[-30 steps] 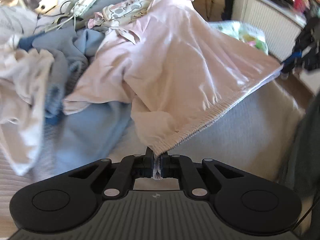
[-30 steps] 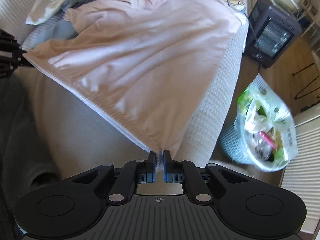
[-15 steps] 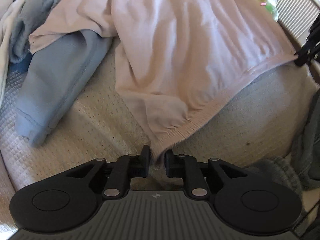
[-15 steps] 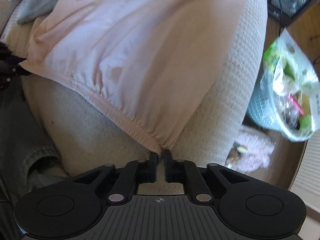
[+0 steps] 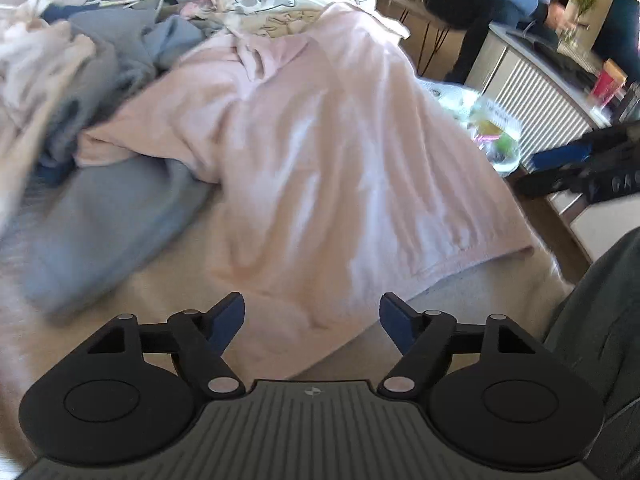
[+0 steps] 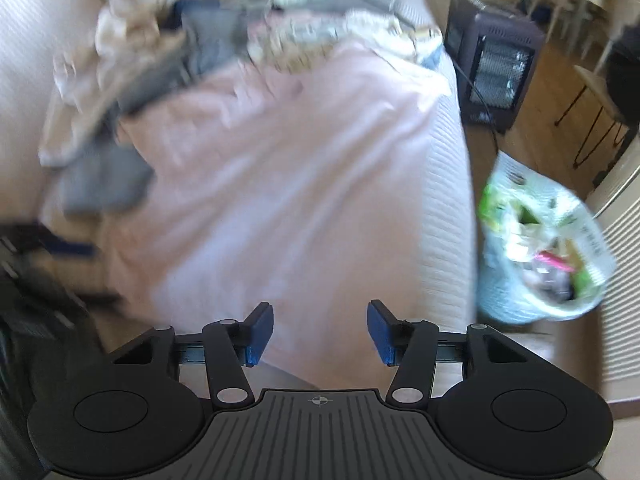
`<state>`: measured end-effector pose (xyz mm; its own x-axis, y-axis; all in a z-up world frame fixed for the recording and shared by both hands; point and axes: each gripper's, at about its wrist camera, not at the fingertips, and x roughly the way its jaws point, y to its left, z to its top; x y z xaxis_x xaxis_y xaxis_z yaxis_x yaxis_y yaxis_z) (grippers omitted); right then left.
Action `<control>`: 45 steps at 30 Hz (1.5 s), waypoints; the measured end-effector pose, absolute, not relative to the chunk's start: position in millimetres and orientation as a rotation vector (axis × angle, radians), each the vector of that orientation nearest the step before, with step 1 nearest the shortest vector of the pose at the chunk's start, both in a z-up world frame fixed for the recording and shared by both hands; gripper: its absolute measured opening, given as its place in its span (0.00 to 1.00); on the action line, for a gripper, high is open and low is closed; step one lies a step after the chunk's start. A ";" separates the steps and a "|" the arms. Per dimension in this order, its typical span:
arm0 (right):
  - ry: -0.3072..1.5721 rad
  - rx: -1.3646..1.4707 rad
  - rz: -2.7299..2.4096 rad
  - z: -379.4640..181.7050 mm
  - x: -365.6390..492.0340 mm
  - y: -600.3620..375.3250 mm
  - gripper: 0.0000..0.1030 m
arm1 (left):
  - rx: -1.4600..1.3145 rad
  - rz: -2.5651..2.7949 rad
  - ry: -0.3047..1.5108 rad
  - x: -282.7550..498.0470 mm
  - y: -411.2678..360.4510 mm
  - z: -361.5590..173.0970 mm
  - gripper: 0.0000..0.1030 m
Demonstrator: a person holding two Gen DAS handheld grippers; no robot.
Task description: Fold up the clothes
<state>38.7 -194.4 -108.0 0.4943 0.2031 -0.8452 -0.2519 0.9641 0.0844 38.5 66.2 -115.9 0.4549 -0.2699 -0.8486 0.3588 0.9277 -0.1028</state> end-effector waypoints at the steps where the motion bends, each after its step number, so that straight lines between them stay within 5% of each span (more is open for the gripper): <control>1: 0.976 -0.045 0.250 -115.7 31.2 -186.0 0.51 | 0.085 -0.378 1.036 39.0 62.3 -122.0 0.70; 15: 0.970 0.045 0.025 -178.4 11.6 -154.8 0.51 | 0.059 -0.266 1.063 37.4 45.5 -164.7 0.80; 20: 1.002 0.048 0.008 -183.8 14.9 -154.4 0.72 | 0.021 -0.295 1.097 45.5 44.8 -171.4 1.00; 23: 1.003 0.036 0.016 -185.9 14.2 -150.8 0.79 | 0.024 -0.288 1.111 48.6 41.6 -175.0 1.00; 45: 0.995 0.040 -0.009 -187.7 12.2 -152.3 0.80 | 0.019 -0.257 1.108 51.7 28.8 -179.9 1.00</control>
<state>12.2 -152.3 -187.7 0.5449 0.0104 -0.8384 0.0263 0.9992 0.0295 51.7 28.8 -179.9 0.4204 -0.1956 -0.8860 0.2145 0.9702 -0.1125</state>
